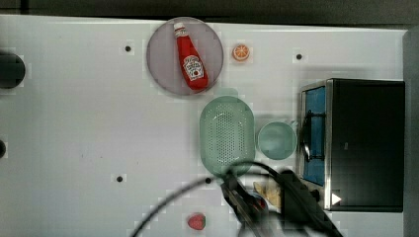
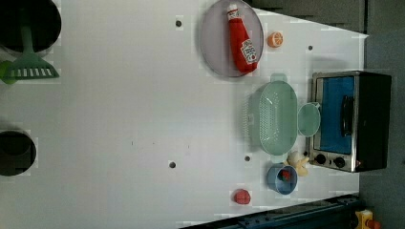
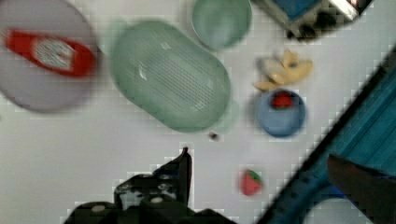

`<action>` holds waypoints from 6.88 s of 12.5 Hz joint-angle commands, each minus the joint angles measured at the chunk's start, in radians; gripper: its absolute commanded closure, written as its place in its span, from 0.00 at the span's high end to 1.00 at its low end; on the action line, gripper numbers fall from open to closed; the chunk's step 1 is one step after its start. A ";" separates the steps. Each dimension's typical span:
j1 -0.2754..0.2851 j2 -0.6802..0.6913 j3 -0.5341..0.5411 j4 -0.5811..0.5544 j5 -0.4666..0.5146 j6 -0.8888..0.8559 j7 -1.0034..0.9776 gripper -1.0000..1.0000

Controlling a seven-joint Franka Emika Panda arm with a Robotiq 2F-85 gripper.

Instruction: Drag strainer right to left.

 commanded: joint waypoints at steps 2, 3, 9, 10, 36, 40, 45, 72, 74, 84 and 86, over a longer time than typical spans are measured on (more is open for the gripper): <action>0.003 0.085 0.019 -0.110 -0.001 0.059 -0.024 1.00; 0.003 0.105 0.020 -0.156 -0.001 0.124 -0.011 1.00; 0.004 0.297 0.023 -0.406 -0.001 0.634 0.328 1.00; 0.004 0.345 0.023 -0.419 -0.001 0.692 0.381 1.00; 0.140 0.947 0.111 -0.388 0.009 1.284 0.856 1.00; 0.197 0.950 0.171 -0.379 0.009 1.283 1.015 1.00; 0.265 0.956 0.214 -0.365 0.009 1.278 1.089 1.00; 0.609 1.223 0.227 0.136 0.172 1.067 1.360 1.00; 0.617 1.227 0.227 0.143 0.180 1.068 1.385 1.00; 0.594 0.762 0.070 0.139 0.172 0.488 0.951 1.00; 0.578 0.623 -0.011 0.139 0.170 0.376 0.814 1.00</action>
